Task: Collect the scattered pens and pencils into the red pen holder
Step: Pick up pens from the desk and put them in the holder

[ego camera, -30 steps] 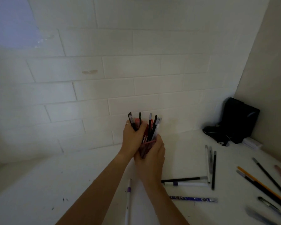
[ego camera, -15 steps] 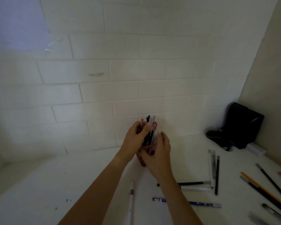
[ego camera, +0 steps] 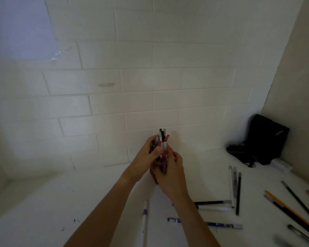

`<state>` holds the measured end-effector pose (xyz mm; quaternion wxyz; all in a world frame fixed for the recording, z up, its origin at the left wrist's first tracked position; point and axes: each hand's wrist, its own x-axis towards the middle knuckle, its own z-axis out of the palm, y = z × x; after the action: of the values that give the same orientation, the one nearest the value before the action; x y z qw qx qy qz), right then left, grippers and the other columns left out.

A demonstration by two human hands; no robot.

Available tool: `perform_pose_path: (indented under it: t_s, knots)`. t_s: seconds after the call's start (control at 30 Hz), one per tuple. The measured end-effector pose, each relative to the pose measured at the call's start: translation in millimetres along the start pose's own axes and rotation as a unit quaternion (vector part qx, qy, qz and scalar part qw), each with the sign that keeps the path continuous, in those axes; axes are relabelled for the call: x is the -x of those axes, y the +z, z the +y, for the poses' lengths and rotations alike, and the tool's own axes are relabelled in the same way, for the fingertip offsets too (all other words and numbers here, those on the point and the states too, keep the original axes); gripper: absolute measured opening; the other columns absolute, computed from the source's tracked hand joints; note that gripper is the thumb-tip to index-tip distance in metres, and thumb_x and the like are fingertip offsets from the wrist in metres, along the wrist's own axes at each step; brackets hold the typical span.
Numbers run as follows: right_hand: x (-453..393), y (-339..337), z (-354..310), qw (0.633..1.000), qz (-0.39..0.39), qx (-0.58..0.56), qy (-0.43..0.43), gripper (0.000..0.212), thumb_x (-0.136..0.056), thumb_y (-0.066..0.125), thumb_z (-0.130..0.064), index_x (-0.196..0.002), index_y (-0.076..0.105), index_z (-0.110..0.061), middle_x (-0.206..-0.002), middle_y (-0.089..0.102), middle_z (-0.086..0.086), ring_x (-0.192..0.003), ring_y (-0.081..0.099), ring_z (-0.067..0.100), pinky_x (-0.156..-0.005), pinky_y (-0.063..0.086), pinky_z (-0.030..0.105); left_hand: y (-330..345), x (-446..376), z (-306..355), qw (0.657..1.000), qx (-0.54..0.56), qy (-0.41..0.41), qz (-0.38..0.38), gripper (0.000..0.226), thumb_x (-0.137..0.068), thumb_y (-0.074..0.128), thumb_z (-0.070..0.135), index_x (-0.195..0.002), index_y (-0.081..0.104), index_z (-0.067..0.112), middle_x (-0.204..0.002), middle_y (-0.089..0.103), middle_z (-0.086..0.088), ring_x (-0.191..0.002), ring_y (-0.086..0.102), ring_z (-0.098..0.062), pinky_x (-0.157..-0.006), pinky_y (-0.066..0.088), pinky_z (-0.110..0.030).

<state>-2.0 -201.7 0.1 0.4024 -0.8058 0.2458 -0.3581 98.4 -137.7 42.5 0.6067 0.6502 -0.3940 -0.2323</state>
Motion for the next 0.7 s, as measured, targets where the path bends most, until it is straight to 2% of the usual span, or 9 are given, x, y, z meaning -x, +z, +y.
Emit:
perform_pose_path:
  t_s: [0.07, 0.13, 0.2, 0.27, 0.33, 0.5, 0.6, 0.63, 0.7]
  knots:
    - [0.9, 1.4, -0.9, 1.000, 0.006, -0.005, 0.000, 0.074, -0.088, 0.069, -0.038, -0.151, 0.032, -0.029, -0.139, 0.039, -0.003, -0.118, 0.057, 0.016, -0.100, 0.053, 0.034, -1.3, -7.4, -3.8, 0.999, 0.037, -0.037, 0.010, 0.037, -0.105, 0.036, 0.041, -0.124, 0.061, 0.022, -0.113, 0.071, 0.009, -0.124, 0.063, -0.015, -0.092, 0.053, -0.020]
    - [1.8, 1.9, -2.7, 1.000, 0.014, -0.014, 0.005, 0.081, -0.089, 0.068, -0.041, -0.154, 0.024, -0.024, -0.146, 0.034, -0.001, -0.126, 0.051, 0.018, -0.104, 0.049, 0.034, 3.3, -0.6, 4.7, 0.998, 0.041, -0.033, 0.022, 0.062, -0.106, 0.011, 0.051, -0.124, 0.063, 0.023, -0.109, 0.075, 0.009, -0.113, 0.069, -0.007, -0.090, 0.053, -0.014]
    - [2.3, 1.4, -3.9, 1.000, 0.024, -0.016, 0.004, 0.089, -0.090, 0.066, -0.042, -0.158, 0.012, -0.021, -0.152, 0.027, 0.002, -0.132, 0.044, 0.018, -0.106, 0.043, 0.031, 7.7, 5.6, 8.5, 0.998, 0.047, -0.027, 0.041, 0.079, -0.094, 0.003, 0.065, -0.134, 0.058, 0.023, -0.119, 0.072, 0.008, -0.110, 0.067, -0.001, -0.098, 0.050, -0.016]
    - [2.8, 1.0, -3.4, 0.999, 0.033, -0.013, -0.001, 0.091, -0.091, 0.065, -0.045, -0.158, 0.008, -0.023, -0.157, 0.023, 0.004, -0.138, 0.039, 0.023, -0.110, 0.042, 0.038, 7.1, 8.5, 6.8, 0.997, 0.052, -0.022, 0.053, 0.087, -0.087, 0.003, 0.072, -0.142, 0.052, 0.025, -0.133, 0.064, 0.003, -0.122, 0.059, -0.003, -0.113, 0.040, -0.029]
    - [3.9, 1.5, -3.4, 1.000, 0.028, -0.015, 0.001, 0.095, -0.089, 0.065, -0.048, -0.158, 0.005, -0.025, -0.159, 0.020, 0.003, -0.142, 0.034, 0.025, -0.113, 0.039, 0.044, 4.6, 12.1, 2.6, 0.997, 0.052, -0.025, 0.058, 0.084, -0.091, 0.001, 0.069, -0.146, 0.048, 0.027, -0.142, 0.058, 0.002, -0.132, 0.053, -0.010, -0.118, 0.033, -0.035]
    - [10.7, 5.2, -5.6, 0.999, 0.038, -0.006, 0.020, 0.106, -0.088, 0.071, -0.043, -0.159, -0.003, -0.016, -0.159, 0.024, 0.008, -0.143, 0.032, 0.025, -0.107, 0.029, 0.026, 3.1, 38.5, 0.6, 0.998, 0.025, -0.034, 0.036, 0.059, -0.100, 0.000, 0.057, -0.139, 0.043, 0.042, -0.147, 0.045, 0.017, -0.139, 0.037, -0.002, -0.121, 0.023, -0.031]
    - [15.5, 5.1, -6.9, 0.998, 0.050, -0.012, 0.036, 0.112, -0.086, 0.074, -0.041, -0.159, -0.007, -0.017, -0.157, 0.029, 0.013, -0.142, 0.036, 0.030, -0.111, 0.034, 0.035, -7.9, 48.9, -11.4, 0.997, -0.022, -0.055, 0.041, 0.079, -0.092, 0.010, 0.069, -0.157, 0.026, 0.028, -0.163, 0.026, 0.012, -0.150, 0.022, -0.003, -0.126, 0.011, -0.032]
    - [16.7, 3.9, -7.2, 0.998, 0.046, -0.010, 0.041, 0.113, -0.085, 0.075, -0.040, -0.158, -0.009, -0.016, -0.158, 0.028, 0.014, -0.143, 0.035, 0.031, -0.112, 0.034, 0.037, -13.6, 52.6, -13.9, 0.996, -0.051, -0.056, 0.051, 0.081, -0.092, 0.014, 0.069, -0.159, 0.023, 0.025, -0.163, 0.024, 0.011, -0.150, 0.021, -0.003, -0.125, 0.011, -0.029]
    - [21.4, 0.5, -11.0, 0.998, 0.036, 0.003, 0.057, 0.115, -0.085, 0.075, -0.036, -0.158, -0.011, -0.012, -0.159, 0.026, 0.016, -0.144, 0.033, 0.033, -0.113, 0.034, 0.040, -27.9, 63.8, -19.3, 0.986, -0.133, -0.047, 0.086, 0.065, -0.102, 0.031, 0.055, -0.156, 0.030, 0.020, -0.152, 0.035, 0.012, -0.142, 0.029, -0.002, -0.116, 0.019, -0.021]
